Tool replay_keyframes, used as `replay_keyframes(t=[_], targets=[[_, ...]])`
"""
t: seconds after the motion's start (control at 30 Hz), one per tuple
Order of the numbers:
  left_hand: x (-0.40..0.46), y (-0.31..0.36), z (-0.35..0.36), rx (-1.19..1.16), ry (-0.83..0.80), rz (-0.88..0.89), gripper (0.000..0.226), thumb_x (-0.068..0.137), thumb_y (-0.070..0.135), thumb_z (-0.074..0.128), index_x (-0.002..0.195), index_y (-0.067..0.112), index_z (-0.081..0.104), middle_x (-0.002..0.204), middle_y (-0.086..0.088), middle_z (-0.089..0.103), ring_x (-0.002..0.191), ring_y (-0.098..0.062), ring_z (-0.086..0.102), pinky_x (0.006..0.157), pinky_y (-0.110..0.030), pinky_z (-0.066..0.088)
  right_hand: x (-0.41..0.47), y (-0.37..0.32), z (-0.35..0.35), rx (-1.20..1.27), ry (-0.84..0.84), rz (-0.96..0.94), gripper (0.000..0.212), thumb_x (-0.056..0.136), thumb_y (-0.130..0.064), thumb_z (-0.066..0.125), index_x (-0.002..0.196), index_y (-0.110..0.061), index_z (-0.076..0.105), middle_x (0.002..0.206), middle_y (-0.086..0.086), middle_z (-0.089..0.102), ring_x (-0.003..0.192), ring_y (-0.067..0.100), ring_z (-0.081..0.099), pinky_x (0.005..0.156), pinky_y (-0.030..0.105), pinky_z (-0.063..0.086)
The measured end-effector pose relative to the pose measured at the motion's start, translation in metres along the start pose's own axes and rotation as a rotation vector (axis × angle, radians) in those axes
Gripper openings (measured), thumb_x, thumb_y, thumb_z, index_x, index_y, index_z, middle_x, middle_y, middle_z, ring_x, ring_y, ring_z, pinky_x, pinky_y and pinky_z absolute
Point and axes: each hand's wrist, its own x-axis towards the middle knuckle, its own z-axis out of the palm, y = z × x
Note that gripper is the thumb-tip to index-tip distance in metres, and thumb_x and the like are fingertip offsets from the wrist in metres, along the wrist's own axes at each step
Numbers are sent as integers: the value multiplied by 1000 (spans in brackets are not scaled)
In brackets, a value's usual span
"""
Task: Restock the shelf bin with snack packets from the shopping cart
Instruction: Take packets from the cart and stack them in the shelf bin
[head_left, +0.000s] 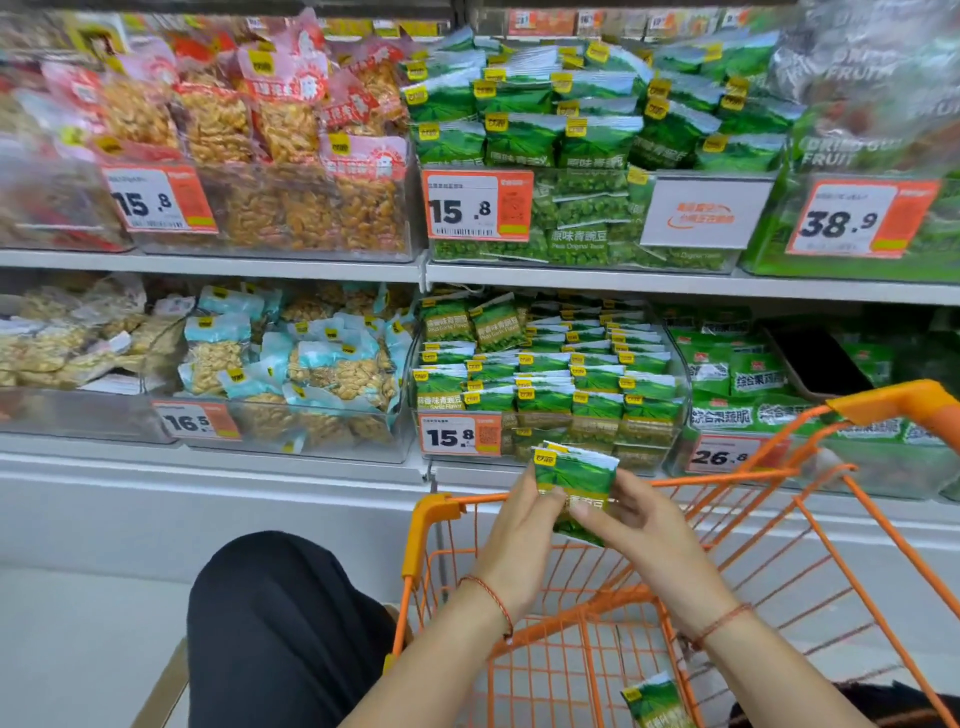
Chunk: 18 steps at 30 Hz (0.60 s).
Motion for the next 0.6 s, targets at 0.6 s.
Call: replay_keyframes(t=[0.6], targets=[[106, 37, -158, 222, 585, 212, 31, 101, 26, 41, 126, 12, 52, 108, 7, 53, 103, -8, 51, 73, -10, 36, 190, -50, 54, -296, -42, -99, 64, 79, -29, 75, 131, -9, 45, 136, 7, 50, 128, 24, 46, 103, 31, 40]])
